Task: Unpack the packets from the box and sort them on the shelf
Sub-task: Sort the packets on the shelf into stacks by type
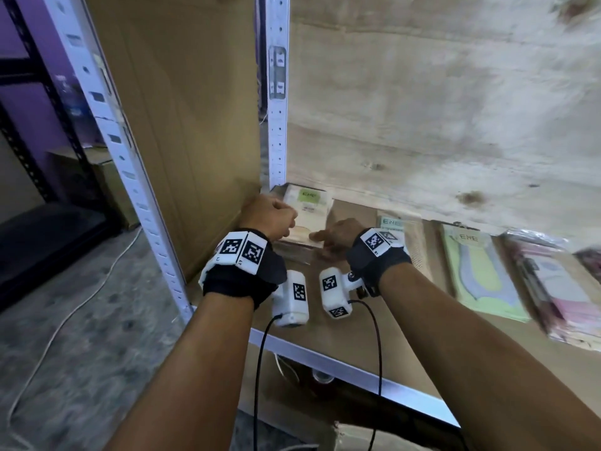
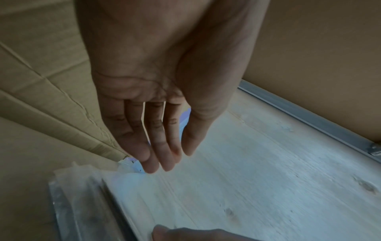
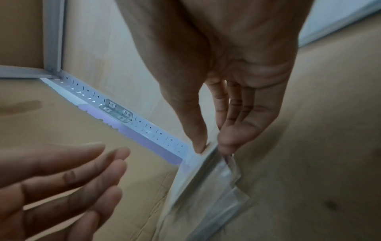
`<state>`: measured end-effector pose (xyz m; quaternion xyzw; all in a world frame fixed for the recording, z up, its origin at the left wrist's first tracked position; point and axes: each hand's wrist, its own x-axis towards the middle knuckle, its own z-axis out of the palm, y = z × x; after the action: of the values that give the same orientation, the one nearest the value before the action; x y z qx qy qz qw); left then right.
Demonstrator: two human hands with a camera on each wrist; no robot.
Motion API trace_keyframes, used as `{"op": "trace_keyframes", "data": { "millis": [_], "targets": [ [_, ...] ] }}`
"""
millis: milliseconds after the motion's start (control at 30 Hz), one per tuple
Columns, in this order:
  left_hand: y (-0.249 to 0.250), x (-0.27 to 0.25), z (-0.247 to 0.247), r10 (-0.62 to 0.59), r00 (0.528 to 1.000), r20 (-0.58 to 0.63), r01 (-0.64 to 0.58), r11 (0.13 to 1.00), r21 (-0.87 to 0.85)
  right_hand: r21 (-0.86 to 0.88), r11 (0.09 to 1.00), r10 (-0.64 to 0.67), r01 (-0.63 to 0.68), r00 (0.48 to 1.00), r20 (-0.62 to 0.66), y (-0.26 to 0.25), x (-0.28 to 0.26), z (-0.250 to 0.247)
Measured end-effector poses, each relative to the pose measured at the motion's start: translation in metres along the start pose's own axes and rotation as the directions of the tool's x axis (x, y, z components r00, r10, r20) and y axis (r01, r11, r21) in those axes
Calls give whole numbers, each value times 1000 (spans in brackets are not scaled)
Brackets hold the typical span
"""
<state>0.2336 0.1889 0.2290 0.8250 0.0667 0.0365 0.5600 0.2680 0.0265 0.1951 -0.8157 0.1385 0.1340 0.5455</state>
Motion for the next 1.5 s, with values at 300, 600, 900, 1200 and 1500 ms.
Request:
{"op": "trace_keyframes", "data": {
  "millis": [300,600,900,1200,1500],
  "targets": [
    [4,-1,11,-41,999,10,41,999,4,179,980,70,-89,992,109,20,-42,-51],
    [34,-29,59,-156,935,318,286,862,-419,74,946,-306,316,944,-126,45,-114,-113],
    [57,-59,108,-102,907,408,350,722,-597,-478,693,-643,539,762,-74,86,-170,-155],
    [59,-79,141,-60,849,525,303,869,-391,-236,852,-521,466,795,-310,118,-179,-203],
    [54,-81,160,-1,783,622,267,904,-334,141,969,-198,202,979,-42,146,-164,-209]
  ]
}}
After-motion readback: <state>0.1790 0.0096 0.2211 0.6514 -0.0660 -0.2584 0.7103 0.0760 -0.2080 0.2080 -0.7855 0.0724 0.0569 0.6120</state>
